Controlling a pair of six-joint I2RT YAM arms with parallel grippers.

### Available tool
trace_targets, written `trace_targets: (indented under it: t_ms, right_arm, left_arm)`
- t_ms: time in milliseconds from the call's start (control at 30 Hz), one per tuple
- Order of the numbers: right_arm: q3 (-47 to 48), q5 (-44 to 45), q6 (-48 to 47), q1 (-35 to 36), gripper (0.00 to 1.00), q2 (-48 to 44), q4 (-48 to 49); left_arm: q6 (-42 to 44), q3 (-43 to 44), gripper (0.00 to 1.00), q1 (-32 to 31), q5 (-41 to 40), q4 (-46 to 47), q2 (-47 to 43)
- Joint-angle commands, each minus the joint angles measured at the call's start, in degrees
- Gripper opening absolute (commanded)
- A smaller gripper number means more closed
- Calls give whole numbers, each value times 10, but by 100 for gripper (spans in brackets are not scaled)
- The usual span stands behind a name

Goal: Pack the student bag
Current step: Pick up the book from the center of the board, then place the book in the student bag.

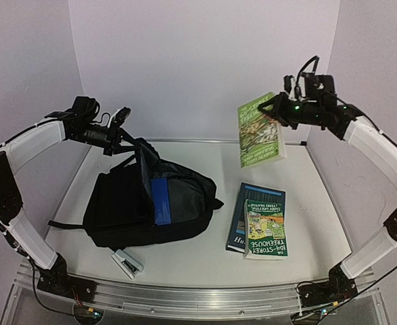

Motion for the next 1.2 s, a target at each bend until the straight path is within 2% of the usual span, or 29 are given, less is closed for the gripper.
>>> trace_targets:
  t_ms: [0,267,567,733,933,1167]
  right_arm:
    - [-42,-66,103,81,0,39,164]
    - [-37,-116,159,163,0,171,237]
    - [-11,-135,223,194,0,272,280]
    - [-6,-105,241,213,0,302,290]
    - [-15,-22,283,228,0,322,386]
    - [33,50,301,268,0,395,423]
  left_arm:
    - [2,51,0,-28,32,-5,7]
    - [20,76,0,-54,41,-10,17]
    - [36,77,0,-56,32,-17,23]
    - [37,71,0,-56,33,-7,26]
    - [40,58,0,-56,46,0,30]
    - [35,52,0,-56,52,11,28]
